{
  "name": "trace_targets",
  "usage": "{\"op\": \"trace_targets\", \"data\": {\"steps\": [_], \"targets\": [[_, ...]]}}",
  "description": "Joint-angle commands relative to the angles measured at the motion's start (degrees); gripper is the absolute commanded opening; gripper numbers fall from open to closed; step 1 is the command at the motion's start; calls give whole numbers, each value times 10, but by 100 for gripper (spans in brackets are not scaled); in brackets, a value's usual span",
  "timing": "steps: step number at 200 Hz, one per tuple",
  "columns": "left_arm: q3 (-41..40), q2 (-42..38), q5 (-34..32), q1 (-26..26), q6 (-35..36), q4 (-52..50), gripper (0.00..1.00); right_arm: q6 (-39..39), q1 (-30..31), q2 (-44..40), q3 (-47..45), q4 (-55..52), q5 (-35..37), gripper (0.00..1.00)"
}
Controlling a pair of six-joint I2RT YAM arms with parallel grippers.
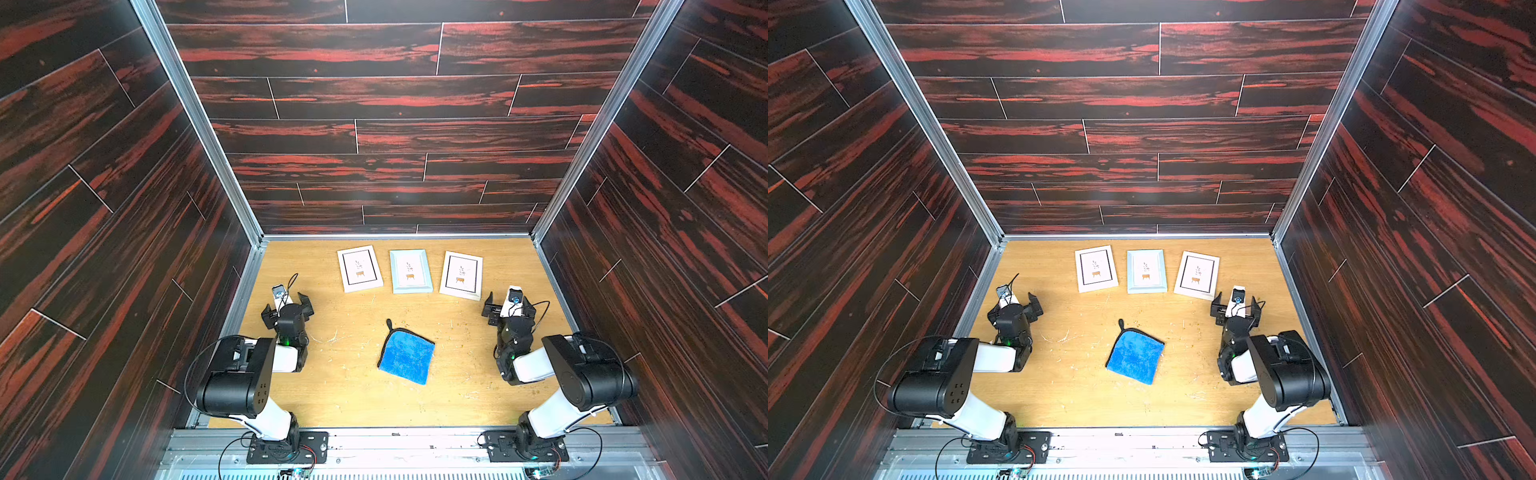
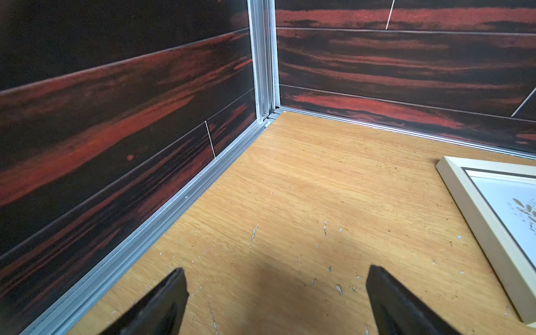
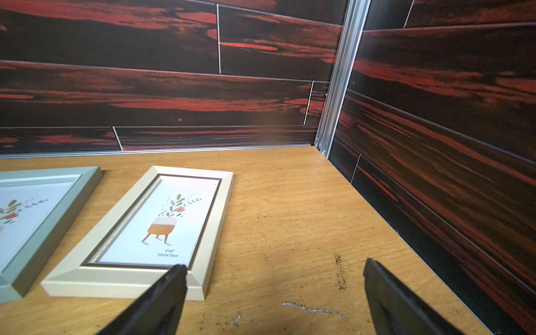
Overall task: Wipe the picture frame with a cloth
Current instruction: Pick up the cleaning item at the center of the board.
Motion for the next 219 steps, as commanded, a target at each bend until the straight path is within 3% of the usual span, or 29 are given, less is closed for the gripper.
{"op": "trace_targets", "data": {"steps": [1, 155, 177, 195, 219], "targets": [[-4, 1, -4, 2, 3, 12, 100, 2, -2, -3, -1, 8, -11, 98], [-4, 0, -3, 2, 7, 14, 100, 1, -2, -5, -6, 14, -14, 98], [-9, -51, 35, -1, 26, -21, 100, -16, 1, -20, -33, 56, -47, 98], [-30, -101, 18, -9, 33, -23, 100, -22, 2, -56, -53, 68, -61, 98], [-43, -197, -13, -36, 40, -71, 100, -58, 33, -128, -37, -19, -49, 98]]}}
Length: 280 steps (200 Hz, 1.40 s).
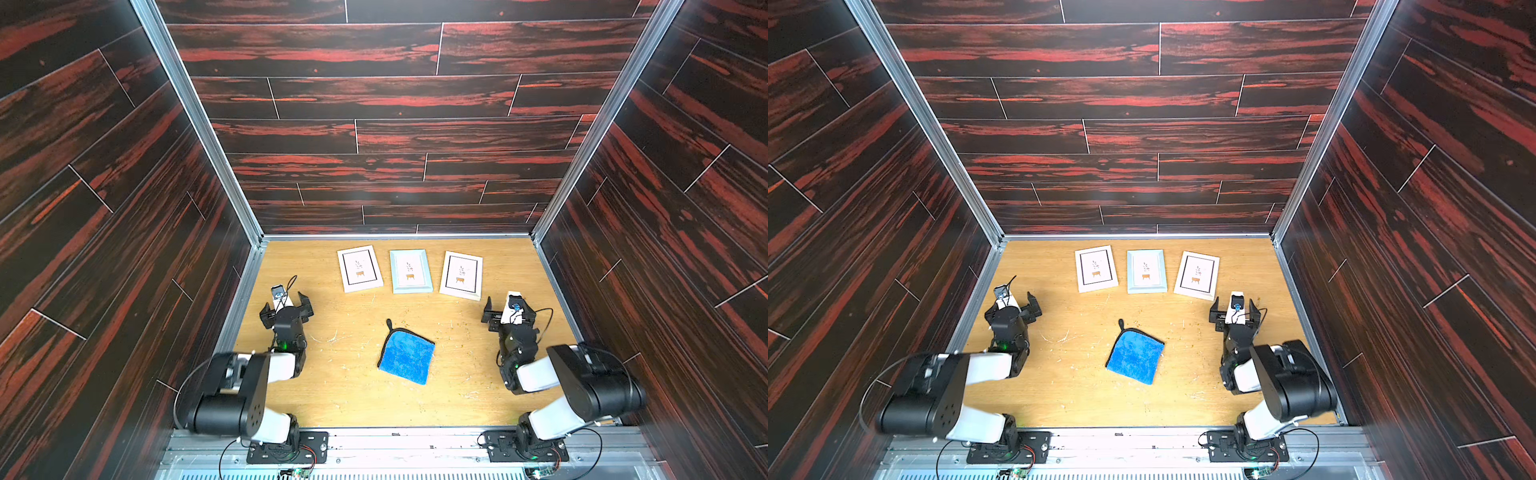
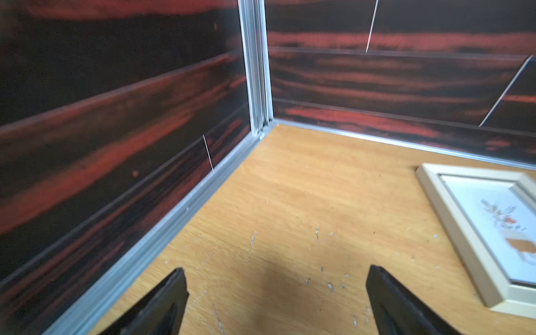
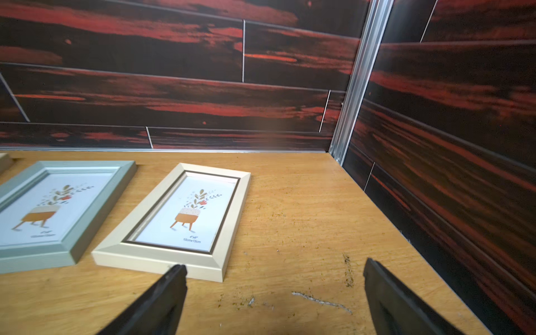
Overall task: Wipe the picture frame with a cloth
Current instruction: Pick up the cleaning item at the center of the board.
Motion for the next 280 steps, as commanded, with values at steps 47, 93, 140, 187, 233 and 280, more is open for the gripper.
{"op": "trace_targets", "data": {"steps": [47, 93, 140, 187, 233, 280], "targets": [[117, -256, -51, -49, -169, -446, 100, 49, 72, -208, 153, -372, -91, 98], [150, -290, -61, -49, -289, -637, 100, 182, 71, -157, 378, -754, -124, 98], [105, -351, -31, -44, -352, -637, 100, 320, 0, -239, 313, -760, -113, 98], [96, -359, 83, -43, -331, -640, 100, 330, -31, -266, 255, -754, -226, 98], [145, -245, 203, -94, -295, -669, 100, 284, 14, -261, 241, -771, -334, 98], [163, -204, 222, -193, -255, -718, 100, 231, 286, -224, 297, -854, -143, 98]]}}
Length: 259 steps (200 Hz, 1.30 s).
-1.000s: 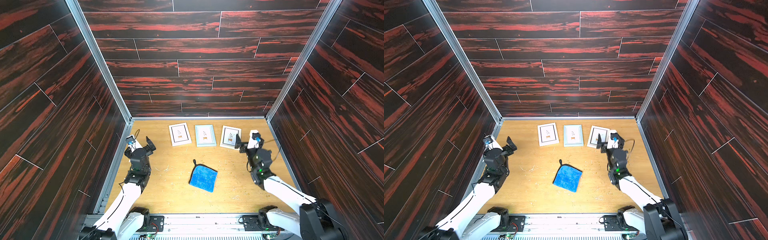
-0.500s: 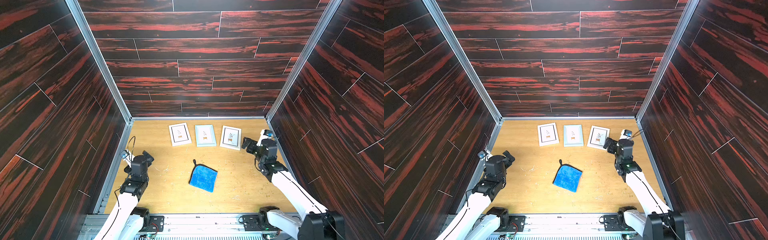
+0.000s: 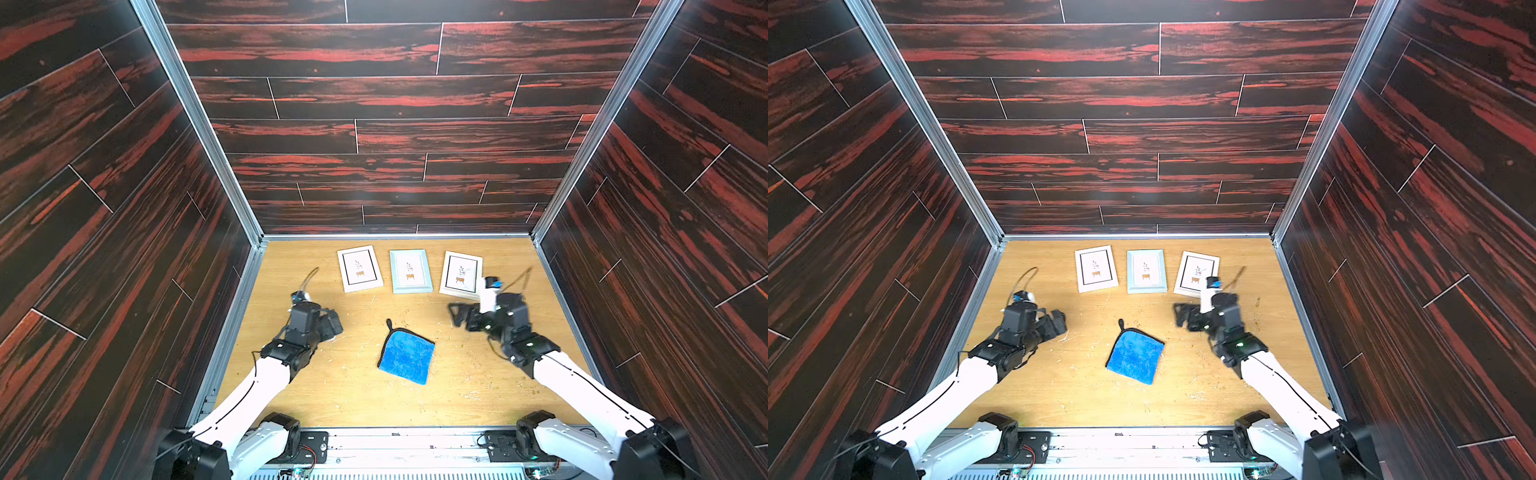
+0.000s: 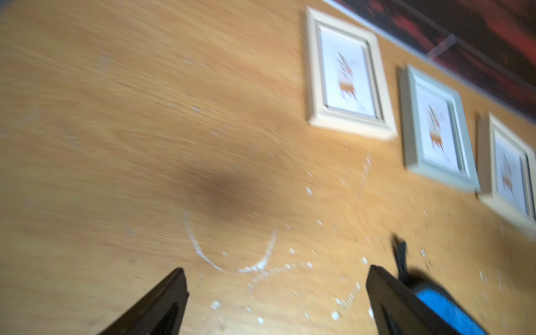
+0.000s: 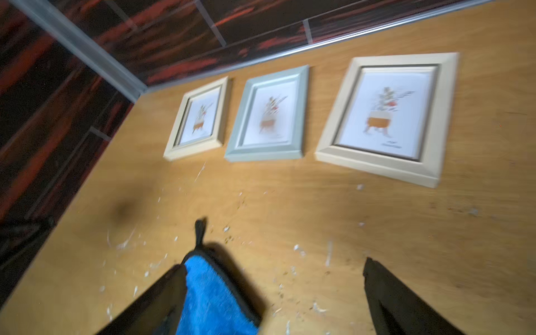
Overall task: Wipe the picture frame with a cloth
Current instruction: Pick up the cleaning item at the center of the board.
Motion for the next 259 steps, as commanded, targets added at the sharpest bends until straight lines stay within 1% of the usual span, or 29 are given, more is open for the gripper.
{"op": "trace_targets", "data": {"steps": [1, 15, 32, 46, 60, 96, 113, 143, 174, 185, 199, 210, 225, 234, 237, 259], "targets": [[6, -3, 30, -30, 27, -34, 100, -34, 101, 28, 36, -46, 81, 98], [-12, -7, 44, -40, 19, -22, 100, -36, 154, 59, 43, -41, 91, 98], [-30, -8, 44, -47, 9, -14, 100, -38, 209, 111, 59, -39, 106, 98], [-39, -7, 41, -47, 0, -7, 100, -34, 237, 150, 78, -47, 121, 98], [-47, -7, 39, -47, -8, 1, 100, -34, 257, 188, 95, -57, 119, 98], [-53, -3, 13, -47, -19, 7, 100, -26, 276, 255, 113, -80, 130, 97], [-57, -2, 2, -47, -19, 16, 100, -24, 276, 284, 121, -90, 131, 92], [-62, -9, -41, -47, -30, 11, 100, -11, 279, 331, 142, -111, 157, 89], [-66, -16, -52, -46, -35, 12, 100, 1, 282, 376, 149, -115, 163, 82], [-61, -13, -57, -46, -37, 5, 100, 4, 287, 391, 152, -114, 162, 78], [-55, -10, -62, -45, -39, -2, 100, 16, 293, 410, 159, -121, 177, 73], [-51, -8, -67, -44, -41, -6, 100, 23, 296, 422, 162, -125, 180, 66], [-44, -6, -72, -38, -44, -9, 100, 34, 298, 423, 159, -125, 191, 51], [-34, -4, -71, -33, -48, -14, 100, 35, 297, 418, 158, -122, 191, 44], [-30, -2, -70, -30, -49, -16, 100, 34, 298, 416, 157, -123, 191, 40], [16, 20, -41, -5, -60, -40, 100, 32, 298, 396, 174, -141, 202, 16]]}}
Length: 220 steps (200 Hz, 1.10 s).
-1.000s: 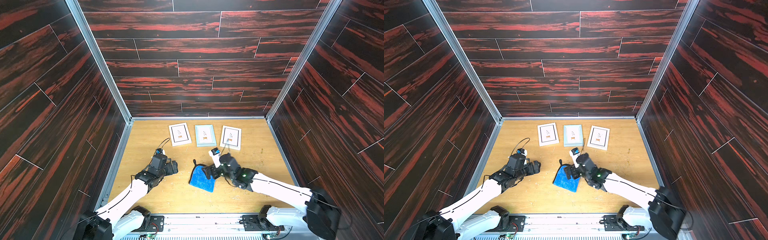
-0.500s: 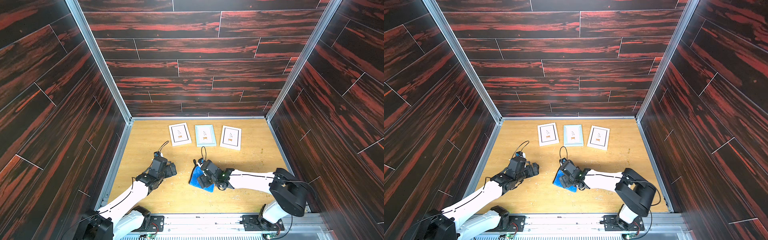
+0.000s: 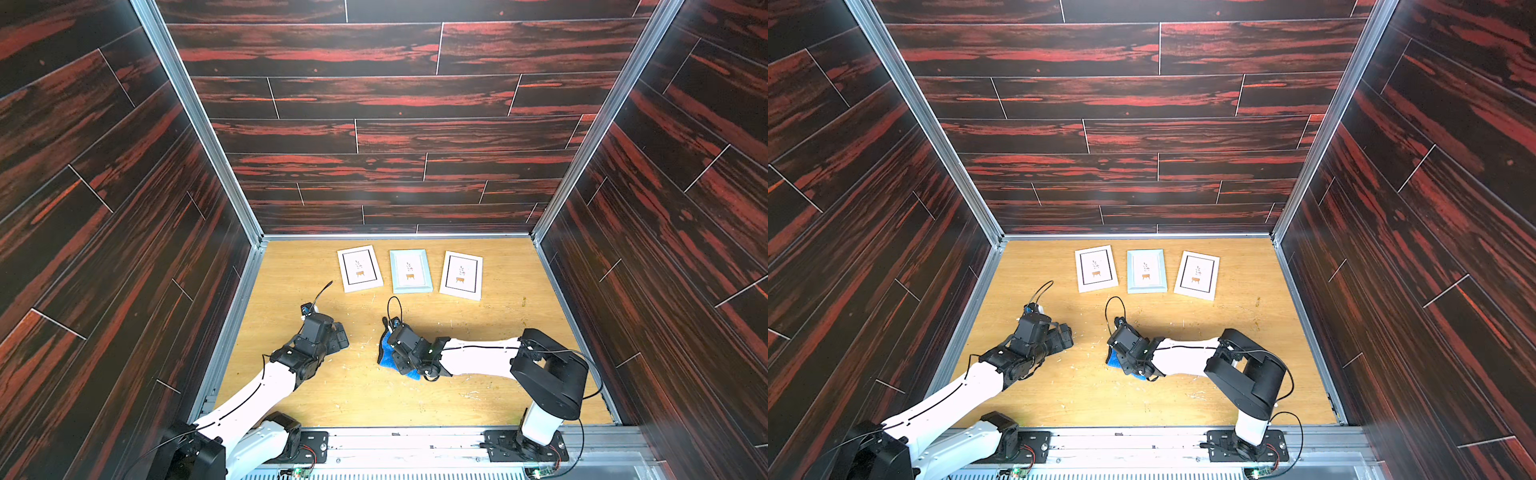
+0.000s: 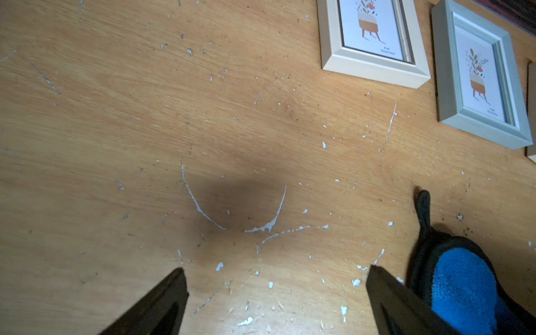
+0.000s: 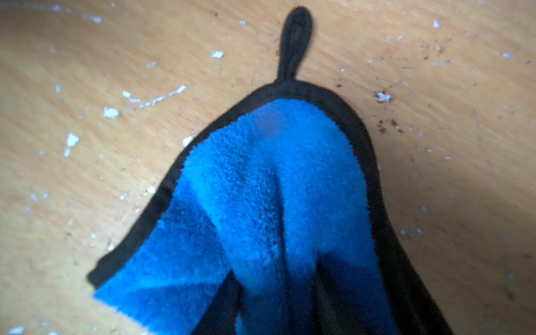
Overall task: Wipe the picture frame with a cloth
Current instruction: Pick up the cleaning item at the center of the board.
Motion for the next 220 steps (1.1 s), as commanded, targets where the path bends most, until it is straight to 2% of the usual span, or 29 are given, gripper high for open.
{"op": "trace_targets", "data": {"steps": [1, 20, 64, 90, 131, 164, 220], "targets": [[55, 19, 14, 22, -15, -27, 100, 5, 0, 0, 2, -57, 12, 15], [98, 55, 38, 45, -16, -42, 100, -4, -1, -19, 16, -59, 17, 0], [193, 166, 93, 83, -11, -78, 96, -33, -19, -56, 62, -60, 9, 0], [258, 231, 45, 85, 19, -93, 95, -41, -57, -88, 59, -25, -24, 0], [397, 366, 37, 91, 42, -95, 95, -39, -132, -120, 45, 39, -100, 0], [523, 482, 57, 96, 60, -162, 85, -37, -160, -137, 45, 64, -111, 0], [618, 579, 89, 106, 75, -168, 71, -59, -192, -144, 56, 76, -135, 0]]}}
